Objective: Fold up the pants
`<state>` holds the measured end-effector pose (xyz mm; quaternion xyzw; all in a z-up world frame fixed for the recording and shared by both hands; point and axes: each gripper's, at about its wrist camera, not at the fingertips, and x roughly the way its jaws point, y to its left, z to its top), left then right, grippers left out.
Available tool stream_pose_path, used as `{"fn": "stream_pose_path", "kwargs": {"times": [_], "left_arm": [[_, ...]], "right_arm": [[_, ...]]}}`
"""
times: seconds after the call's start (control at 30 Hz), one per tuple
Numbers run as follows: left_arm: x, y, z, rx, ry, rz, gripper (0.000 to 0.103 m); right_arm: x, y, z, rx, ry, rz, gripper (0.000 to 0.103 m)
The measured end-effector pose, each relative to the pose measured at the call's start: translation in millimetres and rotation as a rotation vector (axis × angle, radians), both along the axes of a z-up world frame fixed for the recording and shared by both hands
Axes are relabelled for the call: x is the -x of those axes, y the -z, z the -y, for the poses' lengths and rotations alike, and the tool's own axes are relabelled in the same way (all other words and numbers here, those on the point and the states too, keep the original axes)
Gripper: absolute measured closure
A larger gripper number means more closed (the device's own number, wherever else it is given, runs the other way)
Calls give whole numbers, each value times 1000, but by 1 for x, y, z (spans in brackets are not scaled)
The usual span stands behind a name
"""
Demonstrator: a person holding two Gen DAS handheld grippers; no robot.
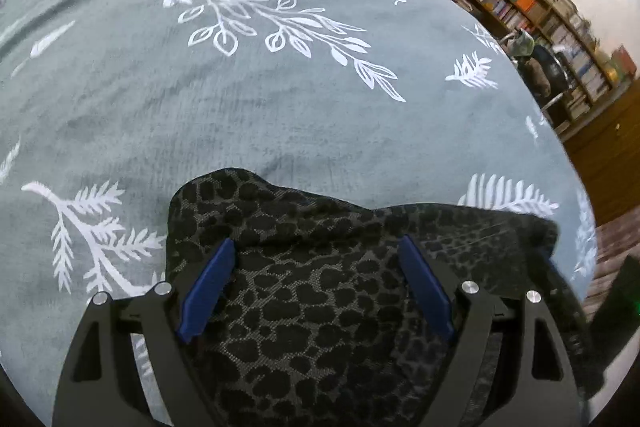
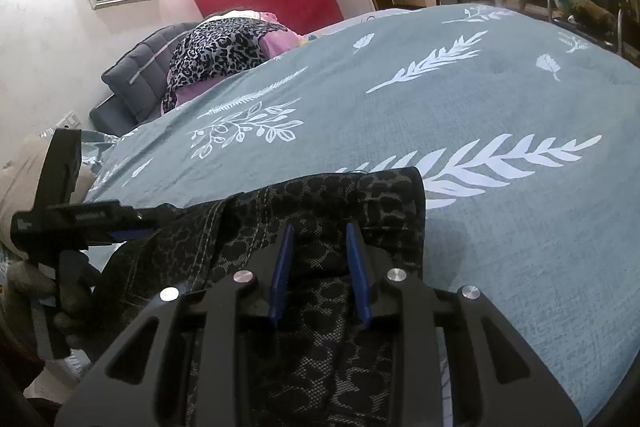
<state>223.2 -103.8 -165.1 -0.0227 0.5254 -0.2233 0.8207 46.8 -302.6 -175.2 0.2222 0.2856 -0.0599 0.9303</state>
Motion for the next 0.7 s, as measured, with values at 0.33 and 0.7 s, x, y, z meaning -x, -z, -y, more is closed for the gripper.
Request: {"fn": "stream_pose_path", "kwargs": {"times": [0.33,0.7], "left_arm": [[24,-30,-10,-3,-4,79,20],[71,-36,-17,-24,45,79,20]], "right_arm": [[19,-30,-6,53,-16,7,68],[62,-41,-33,172,-71,-62,59]]}}
